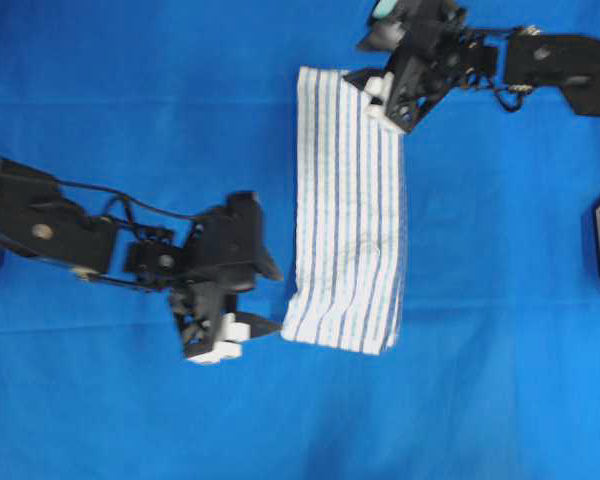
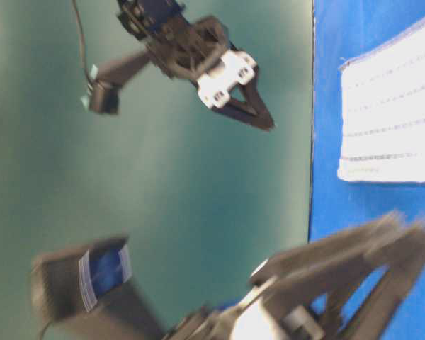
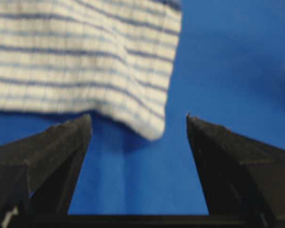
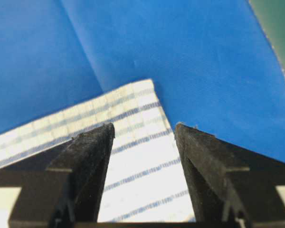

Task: Fold the blue towel.
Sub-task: 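Lay the vertical strip down and open both grippers, withdrawing sideways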

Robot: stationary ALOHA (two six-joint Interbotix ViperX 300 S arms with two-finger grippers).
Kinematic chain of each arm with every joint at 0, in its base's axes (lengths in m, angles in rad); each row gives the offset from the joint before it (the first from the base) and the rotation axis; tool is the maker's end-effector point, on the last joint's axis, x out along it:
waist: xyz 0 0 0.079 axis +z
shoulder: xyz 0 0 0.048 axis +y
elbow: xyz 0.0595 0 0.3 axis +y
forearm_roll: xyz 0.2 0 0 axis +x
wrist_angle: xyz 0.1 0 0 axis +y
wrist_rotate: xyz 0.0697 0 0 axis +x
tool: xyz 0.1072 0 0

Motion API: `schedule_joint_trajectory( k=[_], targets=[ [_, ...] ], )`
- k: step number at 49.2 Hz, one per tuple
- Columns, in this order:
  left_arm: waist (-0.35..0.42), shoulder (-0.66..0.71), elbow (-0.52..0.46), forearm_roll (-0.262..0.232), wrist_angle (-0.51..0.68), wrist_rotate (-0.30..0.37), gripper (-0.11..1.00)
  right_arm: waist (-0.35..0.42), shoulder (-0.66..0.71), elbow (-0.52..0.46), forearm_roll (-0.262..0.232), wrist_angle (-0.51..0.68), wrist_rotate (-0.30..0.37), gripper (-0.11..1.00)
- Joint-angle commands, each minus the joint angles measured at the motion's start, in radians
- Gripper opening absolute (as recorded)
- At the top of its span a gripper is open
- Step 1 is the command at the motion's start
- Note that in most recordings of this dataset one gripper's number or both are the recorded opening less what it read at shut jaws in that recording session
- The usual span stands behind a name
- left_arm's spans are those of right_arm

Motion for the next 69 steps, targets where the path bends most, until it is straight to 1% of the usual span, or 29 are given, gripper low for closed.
schedule_joint_trajectory(
  k=[1,8,13,19,21,28,35,49,53,59,69],
  targets=[
    [0.002,-0.092,0.026,0.005,0.002,0.002,0.73,0.014,-0.083,0.031,-0.003,-0.015,0.000,0.59],
    [0.028,-0.164,0.078,0.006,-0.011,0.008,0.73,0.046,-0.187,0.127,0.000,-0.043,0.014,0.59],
    [0.064,-0.189,0.107,0.008,-0.049,0.017,0.73,0.080,-0.264,0.201,0.008,-0.066,0.017,0.59],
    [0.115,-0.209,0.130,0.009,-0.083,0.035,0.73,0.147,-0.359,0.268,0.025,-0.074,0.026,0.59],
    [0.135,-0.213,0.135,0.009,-0.092,0.044,0.73,0.181,-0.394,0.290,0.032,-0.072,0.034,0.58],
    [0.184,-0.227,0.147,0.009,-0.115,0.077,0.73,0.265,-0.471,0.339,0.048,-0.054,0.058,0.58],
    [0.212,-0.227,0.149,0.011,-0.117,0.087,0.73,0.302,-0.499,0.362,0.048,-0.021,0.084,0.58],
    [0.221,-0.206,0.133,0.009,-0.118,0.089,0.73,0.298,-0.474,0.356,0.041,-0.003,0.087,0.58],
    [0.233,-0.192,0.121,0.011,-0.120,0.092,0.73,0.282,-0.466,0.351,0.041,-0.002,0.087,0.58],
    [0.279,-0.150,0.094,0.011,-0.137,0.103,0.73,0.207,-0.445,0.344,0.040,-0.003,0.087,0.58],
    [0.396,-0.014,0.012,0.011,-0.186,0.190,0.73,0.040,-0.344,0.305,0.012,-0.018,0.081,0.58]
  ],
)
